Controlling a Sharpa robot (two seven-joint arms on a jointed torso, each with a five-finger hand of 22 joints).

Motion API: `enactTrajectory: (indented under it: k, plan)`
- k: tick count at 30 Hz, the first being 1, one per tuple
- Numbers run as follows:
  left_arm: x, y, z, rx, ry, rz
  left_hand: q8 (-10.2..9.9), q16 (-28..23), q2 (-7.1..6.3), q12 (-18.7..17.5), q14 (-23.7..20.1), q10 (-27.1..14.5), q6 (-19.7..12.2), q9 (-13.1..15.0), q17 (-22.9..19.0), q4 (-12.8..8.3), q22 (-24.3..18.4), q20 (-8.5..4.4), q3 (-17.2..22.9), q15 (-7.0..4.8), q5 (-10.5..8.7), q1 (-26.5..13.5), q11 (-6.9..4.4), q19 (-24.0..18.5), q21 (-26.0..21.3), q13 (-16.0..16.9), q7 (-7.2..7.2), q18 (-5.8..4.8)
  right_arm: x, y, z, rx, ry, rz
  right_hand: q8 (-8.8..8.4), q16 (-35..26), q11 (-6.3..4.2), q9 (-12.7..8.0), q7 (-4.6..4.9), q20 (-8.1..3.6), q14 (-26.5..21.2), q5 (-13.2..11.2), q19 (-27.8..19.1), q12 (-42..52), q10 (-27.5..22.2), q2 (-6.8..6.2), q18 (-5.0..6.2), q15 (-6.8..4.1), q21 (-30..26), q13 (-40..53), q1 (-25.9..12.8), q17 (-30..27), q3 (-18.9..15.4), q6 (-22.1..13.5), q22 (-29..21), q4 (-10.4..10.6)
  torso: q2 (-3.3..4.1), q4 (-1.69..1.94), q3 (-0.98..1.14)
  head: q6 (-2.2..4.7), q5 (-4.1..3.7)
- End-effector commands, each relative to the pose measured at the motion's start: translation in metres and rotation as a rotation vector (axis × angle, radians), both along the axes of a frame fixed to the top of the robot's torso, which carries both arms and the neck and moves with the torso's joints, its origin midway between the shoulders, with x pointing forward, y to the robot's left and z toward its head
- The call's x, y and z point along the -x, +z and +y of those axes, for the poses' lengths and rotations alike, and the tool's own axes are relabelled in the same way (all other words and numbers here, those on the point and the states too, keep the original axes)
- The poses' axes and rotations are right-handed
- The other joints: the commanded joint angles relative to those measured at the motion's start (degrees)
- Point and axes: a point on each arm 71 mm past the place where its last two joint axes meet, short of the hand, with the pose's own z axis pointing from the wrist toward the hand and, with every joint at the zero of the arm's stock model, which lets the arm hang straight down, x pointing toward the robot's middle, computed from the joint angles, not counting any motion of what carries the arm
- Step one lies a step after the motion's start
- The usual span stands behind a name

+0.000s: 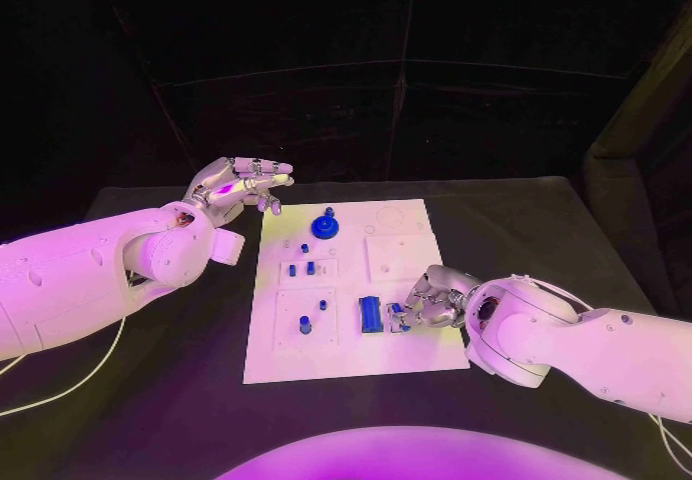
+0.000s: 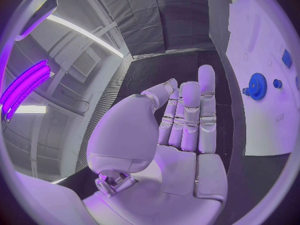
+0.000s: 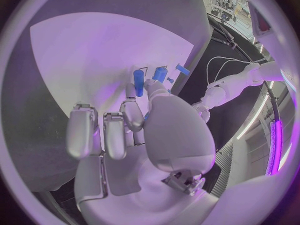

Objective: Assemble the parts on the task board

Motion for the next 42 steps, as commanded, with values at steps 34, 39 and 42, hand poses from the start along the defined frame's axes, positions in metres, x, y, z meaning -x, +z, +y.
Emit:
enactTrajectory:
  k: [34,39,42]
  plan:
    - [0.0001,0.0005,0.0,0.006,-0.017,0.01,0.28,-0.38,0.14,0.29,-0.51,-0.52,-0.44,-0.01,-0.37,-0.26,-0.08,-0.02,0.17,0.16,0.26,-0.53,0.09,-0.35,-0.27,0.0,0.19,0.77,-0.0005,0.002,0.0071,0.031,0.051,-0.032,1.08,0.34,-0.33,1.81,-0.29,-0.37,4.65,-21.68,1.07,-1.73,0.57,0.98,-0.55,-0.4,0.32,-1.25,-11.91,8.61,-8.39,0.62,0.39,2.92,-0.01,-0.08,0.08,-0.21,0.2]
    - [-0.0001,0.0004,-0.0002,0.006,-0.018,0.011,0.3,-0.5,0.13,0.33,-0.62,-0.58,-0.49,-0.02,-0.63,-0.22,-0.09,-0.01,0.16,0.18,0.27,-0.63,0.11,-0.38,-0.29,-0.01,0.21,0.76,0.0012,0.0033,0.0042,0.029,0.055,-0.034,1.11,0.4,-0.34,1.89,-0.3,-0.36,4.67,-21.66,1.11,-1.59,0.63,1.33,-0.58,-0.4,0.41,-1.14,-12.19,8.7,-8.6,0.62,0.54,2.93,-0.04,-0.15,0.07,-0.24,0.22]
    - [-0.0003,0.0002,-0.0005,0.007,-0.019,0.011,0.32,-0.53,0.12,0.36,-0.68,-0.64,-0.53,-0.03,-0.7,-0.16,-0.11,0.01,0.15,0.2,0.27,-0.74,0.13,-0.42,-0.31,-0.03,0.23,0.75,0.0023,0.0044,0.004,0.027,0.055,-0.039,1.16,0.42,-0.36,2.01,-0.32,-0.37,4.68,-20.88,1.1,-1.59,0.64,1.98,-0.58,-0.41,0.41,-1.14,-12.15,8.74,-8.78,0.6,0.54,2.82,-0.03,-0.13,0.06,-0.22,0.22]
